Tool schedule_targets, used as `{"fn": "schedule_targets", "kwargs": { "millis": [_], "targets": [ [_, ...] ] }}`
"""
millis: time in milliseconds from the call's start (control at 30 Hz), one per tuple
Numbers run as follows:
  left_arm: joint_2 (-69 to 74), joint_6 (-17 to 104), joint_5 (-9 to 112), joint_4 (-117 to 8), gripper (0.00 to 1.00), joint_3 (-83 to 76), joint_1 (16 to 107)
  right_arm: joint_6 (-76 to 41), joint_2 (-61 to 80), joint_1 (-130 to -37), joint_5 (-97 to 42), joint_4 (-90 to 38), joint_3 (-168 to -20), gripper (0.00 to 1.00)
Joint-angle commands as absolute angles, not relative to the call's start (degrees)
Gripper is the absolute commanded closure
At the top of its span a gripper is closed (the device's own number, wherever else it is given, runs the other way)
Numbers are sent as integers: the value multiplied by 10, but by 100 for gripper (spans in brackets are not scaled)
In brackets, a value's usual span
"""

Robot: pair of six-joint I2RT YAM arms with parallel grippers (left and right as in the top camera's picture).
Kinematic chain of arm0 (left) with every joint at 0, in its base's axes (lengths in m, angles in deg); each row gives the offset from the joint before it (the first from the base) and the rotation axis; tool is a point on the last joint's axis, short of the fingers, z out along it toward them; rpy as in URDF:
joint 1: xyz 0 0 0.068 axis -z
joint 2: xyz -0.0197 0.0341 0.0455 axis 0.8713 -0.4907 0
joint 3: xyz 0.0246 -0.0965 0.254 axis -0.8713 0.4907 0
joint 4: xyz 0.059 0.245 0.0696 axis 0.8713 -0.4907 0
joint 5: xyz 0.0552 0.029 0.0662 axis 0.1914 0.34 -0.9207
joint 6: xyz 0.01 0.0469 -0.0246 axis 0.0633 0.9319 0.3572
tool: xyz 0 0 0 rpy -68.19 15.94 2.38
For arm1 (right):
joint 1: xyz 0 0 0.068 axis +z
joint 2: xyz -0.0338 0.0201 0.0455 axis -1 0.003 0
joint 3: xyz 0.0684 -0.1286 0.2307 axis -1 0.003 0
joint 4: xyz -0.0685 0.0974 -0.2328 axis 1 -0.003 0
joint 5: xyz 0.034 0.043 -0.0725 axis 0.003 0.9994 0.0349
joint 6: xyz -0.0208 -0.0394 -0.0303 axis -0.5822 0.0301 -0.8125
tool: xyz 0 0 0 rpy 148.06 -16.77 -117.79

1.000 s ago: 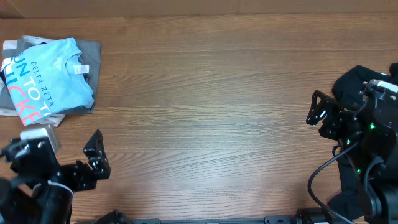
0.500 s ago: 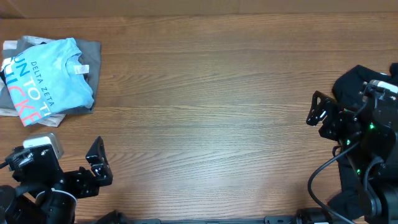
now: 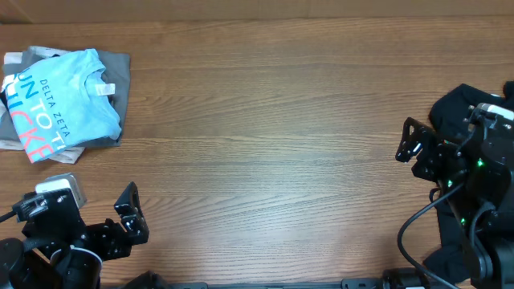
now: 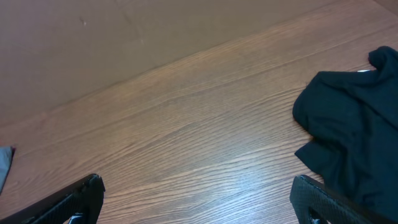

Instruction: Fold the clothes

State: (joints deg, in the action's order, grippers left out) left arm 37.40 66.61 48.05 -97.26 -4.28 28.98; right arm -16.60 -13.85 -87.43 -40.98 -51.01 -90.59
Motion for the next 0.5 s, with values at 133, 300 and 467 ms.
{"fn": "schedule_targets", "kwargs": {
  "millis": [133, 300, 467],
  "targets": [
    [375, 676, 475, -972, 0, -45, 288, -168, -142, -873, -416, -508, -903, 0],
    [375, 676, 475, -972, 0, -45, 288, -168, -147, -873, -416, -511, -903, 0],
    [375, 676, 475, -972, 0, -45, 288, -168, -172, -875, -416, -517, -903, 0]
  ]
}}
